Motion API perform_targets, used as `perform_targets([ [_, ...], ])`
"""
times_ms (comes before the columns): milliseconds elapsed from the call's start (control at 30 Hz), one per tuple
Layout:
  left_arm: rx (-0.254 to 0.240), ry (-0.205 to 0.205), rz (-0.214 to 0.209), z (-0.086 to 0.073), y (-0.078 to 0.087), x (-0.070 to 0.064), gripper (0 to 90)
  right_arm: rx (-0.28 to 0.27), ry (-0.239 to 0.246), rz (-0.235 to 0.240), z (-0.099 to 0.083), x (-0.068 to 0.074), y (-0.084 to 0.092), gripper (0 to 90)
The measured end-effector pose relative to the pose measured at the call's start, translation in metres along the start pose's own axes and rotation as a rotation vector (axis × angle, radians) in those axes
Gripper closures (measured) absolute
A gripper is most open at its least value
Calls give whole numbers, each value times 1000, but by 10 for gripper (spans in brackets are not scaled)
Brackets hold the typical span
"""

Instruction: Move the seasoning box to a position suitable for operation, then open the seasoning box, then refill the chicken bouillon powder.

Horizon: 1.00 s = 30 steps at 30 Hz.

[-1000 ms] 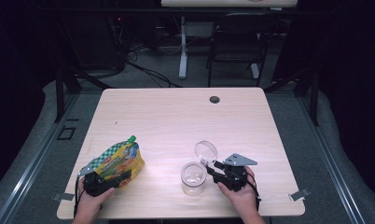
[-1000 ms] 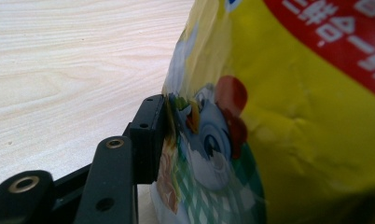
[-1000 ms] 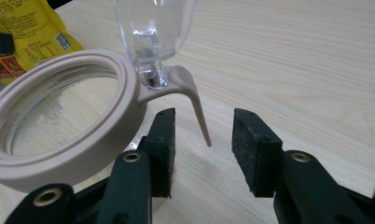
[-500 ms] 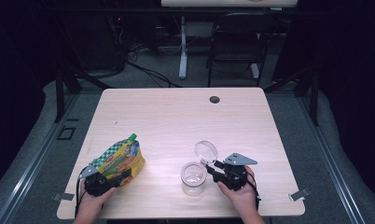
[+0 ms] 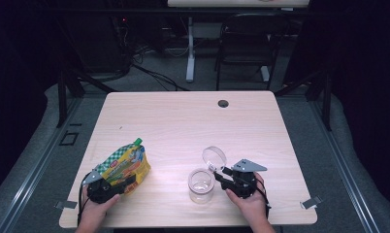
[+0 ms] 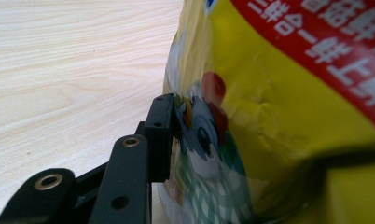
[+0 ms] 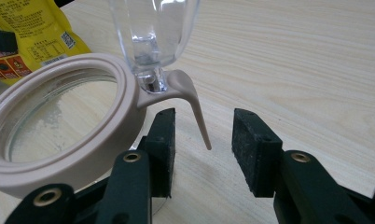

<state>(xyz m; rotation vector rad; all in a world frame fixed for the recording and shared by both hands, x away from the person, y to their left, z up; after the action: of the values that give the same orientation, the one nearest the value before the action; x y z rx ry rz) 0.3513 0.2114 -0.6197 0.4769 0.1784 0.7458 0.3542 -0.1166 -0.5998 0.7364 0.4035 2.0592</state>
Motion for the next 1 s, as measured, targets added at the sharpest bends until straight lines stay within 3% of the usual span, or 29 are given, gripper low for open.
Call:
perform_targets([
  [300, 9, -2, 1, 1, 4, 1, 631, -3, 3, 7, 1, 0, 2, 599],
  [1000, -26, -32, 5, 28, 13, -1, 634, -27, 4, 7, 0, 0, 16, 599],
])
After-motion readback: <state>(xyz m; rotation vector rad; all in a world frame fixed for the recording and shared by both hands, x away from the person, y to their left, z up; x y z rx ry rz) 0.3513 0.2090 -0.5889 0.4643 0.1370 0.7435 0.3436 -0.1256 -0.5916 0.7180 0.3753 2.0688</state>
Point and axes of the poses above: each handheld gripper's, and its own axes: y roughly backward along the jaws, z roughly out of its top, x roughly to its left, the point moved 10 cm from there along -y, roughly forward along the jaws, and after that the axes turned 14 degrees about -y, right-handed, at the moved point
